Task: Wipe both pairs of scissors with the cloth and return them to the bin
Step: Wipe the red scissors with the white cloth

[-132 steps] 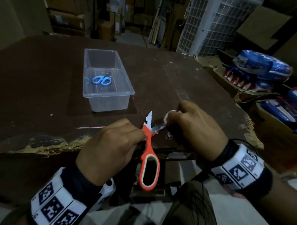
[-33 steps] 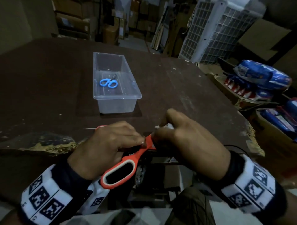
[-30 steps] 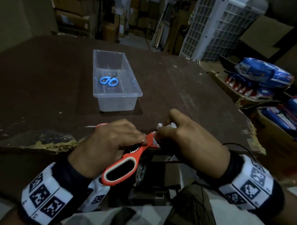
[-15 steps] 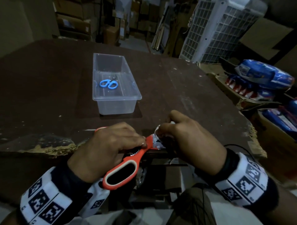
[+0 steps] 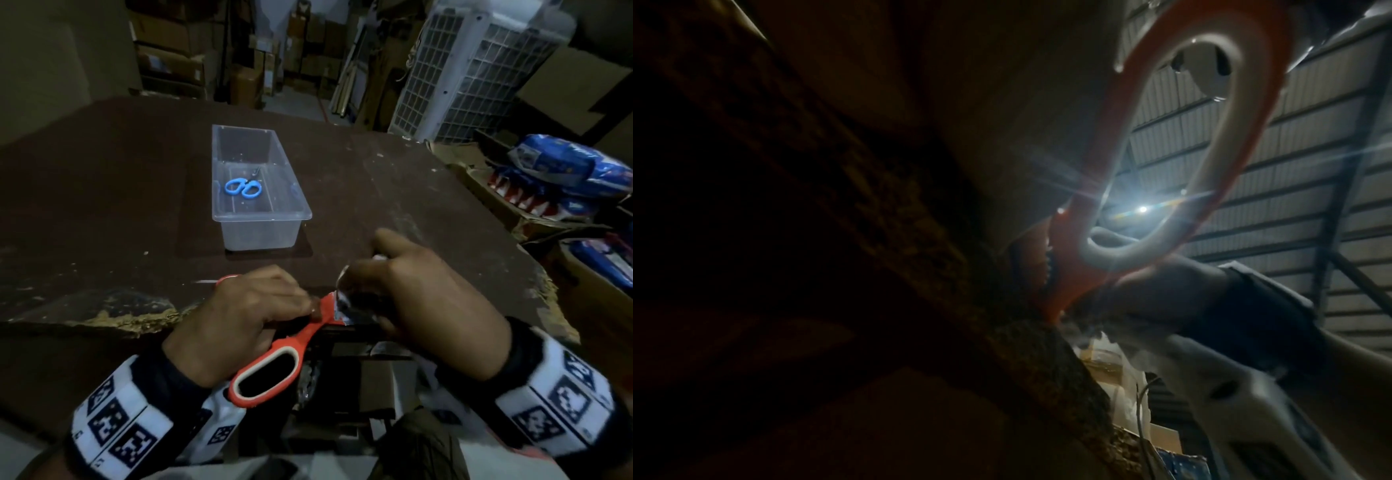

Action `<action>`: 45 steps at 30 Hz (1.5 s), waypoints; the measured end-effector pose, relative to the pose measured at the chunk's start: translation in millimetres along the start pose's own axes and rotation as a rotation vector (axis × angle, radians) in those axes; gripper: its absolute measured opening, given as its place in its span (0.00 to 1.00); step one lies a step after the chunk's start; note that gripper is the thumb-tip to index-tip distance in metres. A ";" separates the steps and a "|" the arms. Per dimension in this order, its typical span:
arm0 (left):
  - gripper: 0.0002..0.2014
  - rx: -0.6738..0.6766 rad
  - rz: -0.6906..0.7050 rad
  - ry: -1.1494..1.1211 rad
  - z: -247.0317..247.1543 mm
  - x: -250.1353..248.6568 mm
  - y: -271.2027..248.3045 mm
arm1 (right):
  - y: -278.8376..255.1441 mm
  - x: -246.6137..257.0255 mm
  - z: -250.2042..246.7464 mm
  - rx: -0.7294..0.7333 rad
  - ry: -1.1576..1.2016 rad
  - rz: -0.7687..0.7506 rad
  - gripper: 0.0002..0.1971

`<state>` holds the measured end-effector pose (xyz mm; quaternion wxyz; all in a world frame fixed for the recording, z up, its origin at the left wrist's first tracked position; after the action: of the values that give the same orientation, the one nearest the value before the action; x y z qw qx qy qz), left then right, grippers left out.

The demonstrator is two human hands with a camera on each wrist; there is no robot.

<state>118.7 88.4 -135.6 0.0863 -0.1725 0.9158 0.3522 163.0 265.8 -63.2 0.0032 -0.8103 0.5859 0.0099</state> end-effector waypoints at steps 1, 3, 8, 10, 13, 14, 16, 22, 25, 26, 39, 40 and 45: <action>0.15 0.010 -0.012 0.010 0.7 0.8 -0.6 | 0.0 7.7 5.4 0.038 -0.005 -0.016 0.08; 0.14 0.022 -0.024 0.006 0.5 1.7 -1.1 | 2.9 6.2 17.4 0.031 -0.043 0.033 0.04; 0.10 0.023 -0.032 -0.055 -1.2 0.3 -1.3 | 11.2 -44.1 16.4 0.016 -0.132 0.197 0.07; 0.10 0.018 -0.044 -0.058 -0.3 3.6 -3.2 | 11.2 -55.2 14.3 0.007 -0.106 0.187 0.08; 0.19 0.057 -0.093 -0.088 -2.9 3.6 -2.2 | 1.2 -63.3 7.7 -0.183 0.029 0.174 0.12; 0.21 0.077 -0.108 -0.105 -5.9 1.9 -0.9 | -5.7 -66.1 4.0 -0.282 0.081 0.183 0.11; 0.19 0.131 -0.159 -0.135 -12.3 -0.7 -0.4 | -22.1 -70.3 -3.3 -0.455 0.179 0.209 0.10; 0.37 0.458 -0.373 0.032 -19.0 -11.1 -15.5 | -69.4 -85.0 7.2 -0.727 0.620 0.312 0.10; 0.46 0.551 -0.454 0.136 -18.0 -15.8 -22.2 | -80.5 -91.5 25.4 -0.771 0.925 0.354 0.09; 0.46 0.544 -0.449 0.152 -18.5 -17.7 -22.9 | -83.0 -92.8 30.6 -0.787 1.012 0.372 0.09; 0.35 0.359 -0.322 0.117 -17.9 -17.2 -24.3 | -75.1 -76.6 57.9 -0.858 1.363 0.351 0.10; 0.35 0.357 -0.320 0.113 -17.3 -16.6 -24.7 | -73.8 -74.4 59.8 -0.856 1.382 0.348 0.10; 0.39 0.277 -0.312 0.117 -16.4 -16.9 -26.2 | -70.9 -63.5 64.3 -0.836 1.531 0.314 0.16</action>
<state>143.6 63.5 -134.9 0.1096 -0.3189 0.9211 0.1947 209.6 349.4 -126.6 -0.6873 -0.4399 0.4803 -0.3215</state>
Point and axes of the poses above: each hand's wrist, its own y-axis towards the middle knuckle, its own z-axis out of the palm, x = y × z, the point moved 4 cm from there along y, towards the middle knuckle, and after that the axes turned 3 degrees about x, right-handed, at the moved point
